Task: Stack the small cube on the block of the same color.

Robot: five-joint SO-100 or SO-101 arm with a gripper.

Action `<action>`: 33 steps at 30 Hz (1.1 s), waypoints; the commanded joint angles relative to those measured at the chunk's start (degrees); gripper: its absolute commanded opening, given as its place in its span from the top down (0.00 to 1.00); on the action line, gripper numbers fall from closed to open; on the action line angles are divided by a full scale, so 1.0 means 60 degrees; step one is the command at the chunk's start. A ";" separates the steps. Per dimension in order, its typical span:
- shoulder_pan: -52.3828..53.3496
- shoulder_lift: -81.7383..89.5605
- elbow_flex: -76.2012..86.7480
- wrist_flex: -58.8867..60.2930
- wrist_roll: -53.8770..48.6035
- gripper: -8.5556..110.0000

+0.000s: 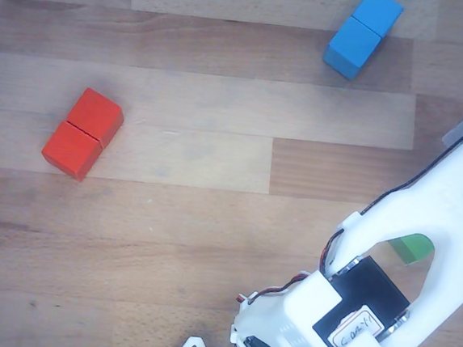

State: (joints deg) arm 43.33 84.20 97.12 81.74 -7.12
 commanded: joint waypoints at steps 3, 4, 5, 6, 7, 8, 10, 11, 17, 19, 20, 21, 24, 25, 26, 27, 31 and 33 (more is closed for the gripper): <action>0.0234 0.0176 -0.0938 0.0146 -0.0073 0.85; 0.0220 0.0176 -0.0938 0.0146 -0.0073 0.85; 0.0205 0.0176 -0.0938 0.0146 -0.0073 0.85; 0.0205 0.0176 -0.0938 0.0146 -0.0073 0.85; 0.0190 0.0176 -0.0938 0.0146 -0.0073 0.85; 0.0190 0.0176 -0.0938 0.0146 -0.0073 0.85; 0.0190 0.0176 -0.0923 0.0161 -0.0073 0.85; 0.0190 0.0161 -0.0923 0.0161 -0.0073 0.85; 0.0176 0.0161 -0.0923 0.0161 -0.0073 0.85; 0.0176 0.0161 -0.0923 0.0161 -0.0088 0.85; 0.0176 0.0161 -0.0908 0.0161 -0.0088 0.85; 0.0176 0.0161 -0.0908 0.0161 -0.0088 0.85; 0.0176 0.0161 -0.0674 0.0146 -0.0088 0.83; 0.0176 0.0161 -0.0542 0.0146 -0.0088 0.81; 0.0176 0.0161 -0.0425 0.0146 -0.0088 0.80; 0.0176 0.0161 -0.0308 0.0103 -0.0088 0.78; 0.0176 0.0176 -0.0190 0.0015 -0.0088 0.71; 0.0176 0.0176 -0.0190 0.0073 -0.0088 0.68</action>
State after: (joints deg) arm 44.30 84.20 97.12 81.74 -7.12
